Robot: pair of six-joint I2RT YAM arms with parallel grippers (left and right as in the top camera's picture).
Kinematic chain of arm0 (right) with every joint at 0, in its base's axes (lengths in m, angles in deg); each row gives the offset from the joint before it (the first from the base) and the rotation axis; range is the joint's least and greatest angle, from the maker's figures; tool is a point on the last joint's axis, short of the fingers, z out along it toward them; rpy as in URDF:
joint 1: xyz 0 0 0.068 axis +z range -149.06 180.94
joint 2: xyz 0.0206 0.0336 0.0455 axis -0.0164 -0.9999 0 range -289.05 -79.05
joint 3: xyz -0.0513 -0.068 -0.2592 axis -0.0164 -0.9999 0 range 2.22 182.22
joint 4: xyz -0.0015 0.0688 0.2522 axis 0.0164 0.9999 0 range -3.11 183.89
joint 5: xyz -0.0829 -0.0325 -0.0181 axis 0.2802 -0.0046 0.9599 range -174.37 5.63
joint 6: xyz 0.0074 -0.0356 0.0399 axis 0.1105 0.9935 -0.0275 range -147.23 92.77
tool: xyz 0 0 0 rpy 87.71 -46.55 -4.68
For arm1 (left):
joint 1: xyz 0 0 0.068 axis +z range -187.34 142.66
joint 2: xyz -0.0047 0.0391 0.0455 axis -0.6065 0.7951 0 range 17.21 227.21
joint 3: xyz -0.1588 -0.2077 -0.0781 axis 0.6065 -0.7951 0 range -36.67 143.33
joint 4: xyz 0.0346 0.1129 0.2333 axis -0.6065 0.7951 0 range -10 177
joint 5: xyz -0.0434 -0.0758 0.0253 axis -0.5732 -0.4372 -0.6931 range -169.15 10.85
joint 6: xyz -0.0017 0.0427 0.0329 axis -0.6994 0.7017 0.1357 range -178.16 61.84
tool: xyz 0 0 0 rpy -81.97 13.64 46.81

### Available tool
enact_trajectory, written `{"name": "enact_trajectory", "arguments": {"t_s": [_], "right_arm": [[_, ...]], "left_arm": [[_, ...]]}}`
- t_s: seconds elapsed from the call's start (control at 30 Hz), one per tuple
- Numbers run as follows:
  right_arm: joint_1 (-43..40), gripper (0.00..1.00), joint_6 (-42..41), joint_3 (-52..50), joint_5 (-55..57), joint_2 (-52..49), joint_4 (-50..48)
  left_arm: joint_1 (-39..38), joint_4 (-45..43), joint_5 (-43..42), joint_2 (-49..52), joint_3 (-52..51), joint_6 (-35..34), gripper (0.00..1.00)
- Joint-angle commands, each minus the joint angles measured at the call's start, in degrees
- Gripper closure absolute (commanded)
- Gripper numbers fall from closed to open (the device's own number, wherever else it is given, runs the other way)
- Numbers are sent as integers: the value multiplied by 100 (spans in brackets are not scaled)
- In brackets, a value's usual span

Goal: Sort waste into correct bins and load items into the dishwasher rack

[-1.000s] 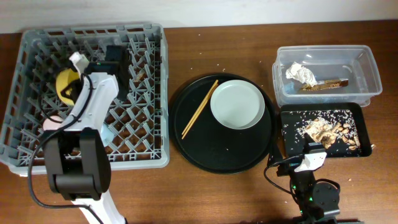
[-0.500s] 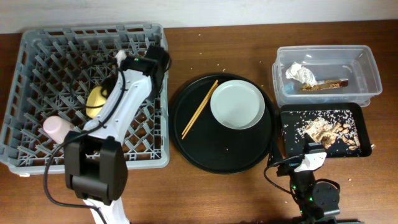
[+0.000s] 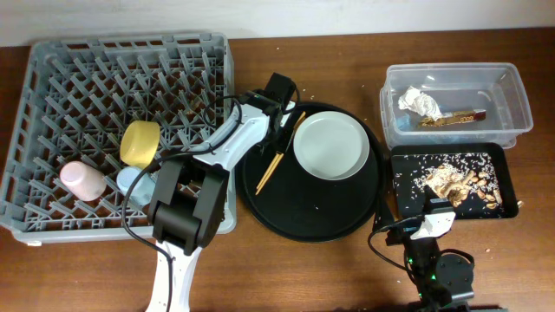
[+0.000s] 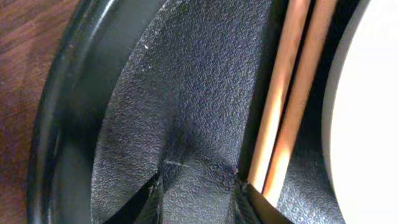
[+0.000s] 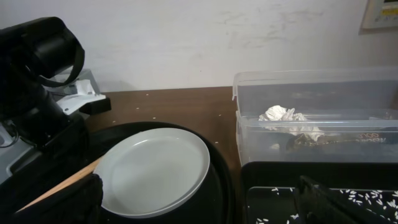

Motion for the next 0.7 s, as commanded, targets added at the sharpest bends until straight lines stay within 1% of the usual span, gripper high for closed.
{"name": "enact_trajectory", "arguments": {"t_s": [0.0,0.03,0.1,0.23,0.37,0.43,0.53,0.57,0.67], "right_arm": [[-17,2,-35,-52,-7,37,4],[-17,1,-35,-52,-7,37,4],[-17,2,-35,-52,-7,37,4],[-17,2,-35,-52,-7,37,4],[-17,2,-35,-52,-7,37,4],[-17,2,-35,-52,-7,37,4],[-17,1,-35,-52,-7,37,4],[-17,2,-35,-52,-7,37,4],[-17,2,-35,-52,-7,37,4]], "left_arm": [[35,334,-142,13,162,24,67],[42,562,-175,-149,426,26,66],[39,680,-175,-323,529,26,65],[35,717,-177,-304,223,26,65],[-2,232,-350,-299,-669,26,66],[28,256,-323,-389,-614,24,66],[28,505,-393,-791,-214,24,66],[13,605,-391,-835,-227,24,66],[-103,387,-391,-824,-684,24,65]]}}
